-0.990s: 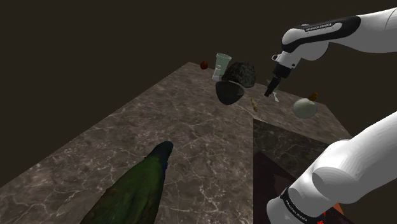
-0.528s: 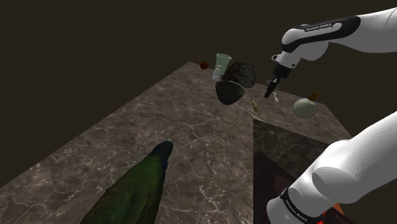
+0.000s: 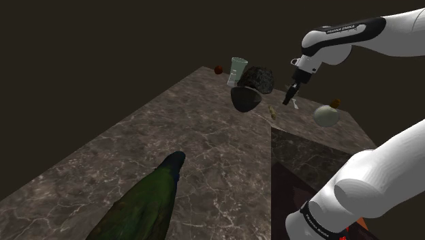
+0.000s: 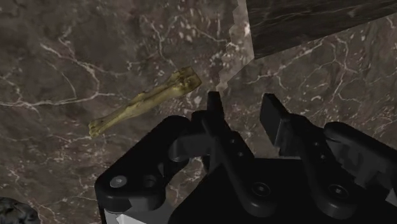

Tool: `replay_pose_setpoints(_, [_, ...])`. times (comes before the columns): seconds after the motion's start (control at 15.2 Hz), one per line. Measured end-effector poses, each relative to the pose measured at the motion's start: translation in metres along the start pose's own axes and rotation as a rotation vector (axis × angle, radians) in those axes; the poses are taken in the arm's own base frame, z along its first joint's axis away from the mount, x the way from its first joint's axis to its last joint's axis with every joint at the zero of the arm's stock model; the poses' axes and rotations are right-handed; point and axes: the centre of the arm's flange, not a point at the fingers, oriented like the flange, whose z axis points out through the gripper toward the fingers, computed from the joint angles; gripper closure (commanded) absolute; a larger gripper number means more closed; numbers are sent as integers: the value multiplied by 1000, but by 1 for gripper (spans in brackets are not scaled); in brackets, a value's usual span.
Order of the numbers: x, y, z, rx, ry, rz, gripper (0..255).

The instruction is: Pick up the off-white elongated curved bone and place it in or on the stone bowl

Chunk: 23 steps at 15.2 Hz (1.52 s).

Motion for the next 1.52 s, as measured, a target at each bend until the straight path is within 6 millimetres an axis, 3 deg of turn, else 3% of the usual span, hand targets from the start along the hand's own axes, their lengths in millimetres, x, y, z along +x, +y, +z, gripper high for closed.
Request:
replay_pose_setpoints(0.26, [24,12,22,-43,-6,320,0])
replay_pose_setpoints(0.66, [56,64,61,-122,-13,948,0])
replay_pose_setpoints(1.12, [57,72,96,-131,-12,1021,0])
replay_pose_setpoints(1.52, [56,73,103,-131,-12,1021,0])
